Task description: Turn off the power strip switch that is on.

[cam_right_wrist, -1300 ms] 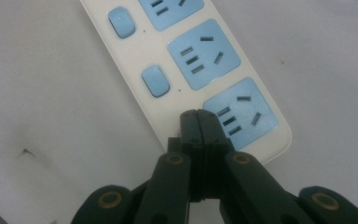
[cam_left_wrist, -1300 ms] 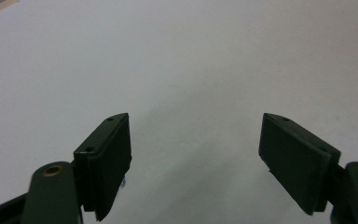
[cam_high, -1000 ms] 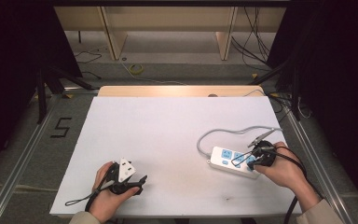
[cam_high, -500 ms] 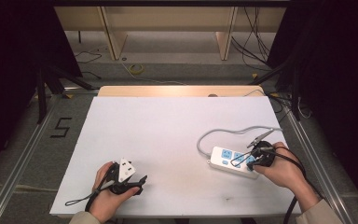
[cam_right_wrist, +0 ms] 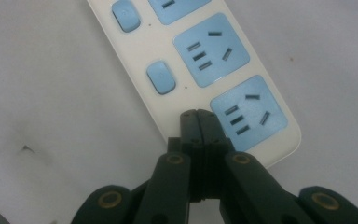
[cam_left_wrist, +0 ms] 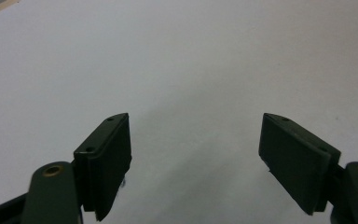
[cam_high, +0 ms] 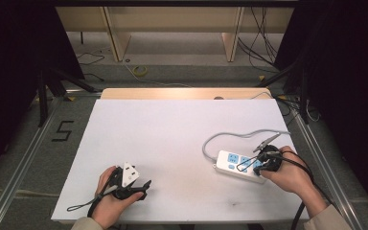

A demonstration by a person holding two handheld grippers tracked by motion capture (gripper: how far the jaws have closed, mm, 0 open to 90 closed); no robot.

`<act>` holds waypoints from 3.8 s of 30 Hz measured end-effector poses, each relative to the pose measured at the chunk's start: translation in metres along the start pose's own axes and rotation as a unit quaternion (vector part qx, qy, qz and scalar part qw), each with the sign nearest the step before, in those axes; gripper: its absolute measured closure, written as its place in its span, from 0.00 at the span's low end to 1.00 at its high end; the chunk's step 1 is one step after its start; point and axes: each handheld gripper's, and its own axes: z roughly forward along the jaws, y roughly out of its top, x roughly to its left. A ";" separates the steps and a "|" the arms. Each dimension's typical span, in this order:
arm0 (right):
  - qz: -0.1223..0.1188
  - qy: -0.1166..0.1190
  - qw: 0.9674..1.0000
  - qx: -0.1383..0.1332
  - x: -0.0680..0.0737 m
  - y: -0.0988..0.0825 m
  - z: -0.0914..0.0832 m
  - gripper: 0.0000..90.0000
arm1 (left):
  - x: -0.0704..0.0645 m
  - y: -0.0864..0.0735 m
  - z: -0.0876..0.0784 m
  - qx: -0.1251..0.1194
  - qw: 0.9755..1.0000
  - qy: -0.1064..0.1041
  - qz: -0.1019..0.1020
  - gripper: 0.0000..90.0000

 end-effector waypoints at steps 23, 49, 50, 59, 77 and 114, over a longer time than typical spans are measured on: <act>0.003 -0.010 1.000 0.014 0.004 0.000 0.002 1.00 | -0.001 0.000 0.000 -0.002 1.000 0.001 0.000 0.28; 0.003 -0.009 1.000 0.003 0.002 0.000 0.002 1.00 | 0.000 0.000 0.000 -0.002 1.000 0.001 -0.001 0.28; 0.004 -0.009 1.000 0.002 0.002 0.000 0.003 1.00 | 0.000 0.000 0.000 -0.001 1.000 0.001 -0.001 0.28; 0.006 -0.027 1.000 0.008 -0.001 -0.002 0.004 1.00 | -0.001 0.000 0.000 -0.002 1.000 0.000 -0.001 0.28; -0.003 -0.009 1.000 -0.005 0.005 0.003 0.004 1.00 | 0.001 -0.001 -0.001 -0.002 1.000 0.001 -0.002 0.28; 0.018 -0.007 1.000 0.000 0.000 -0.001 0.005 1.00 | -0.001 0.000 -0.001 -0.001 1.000 0.000 0.000 0.28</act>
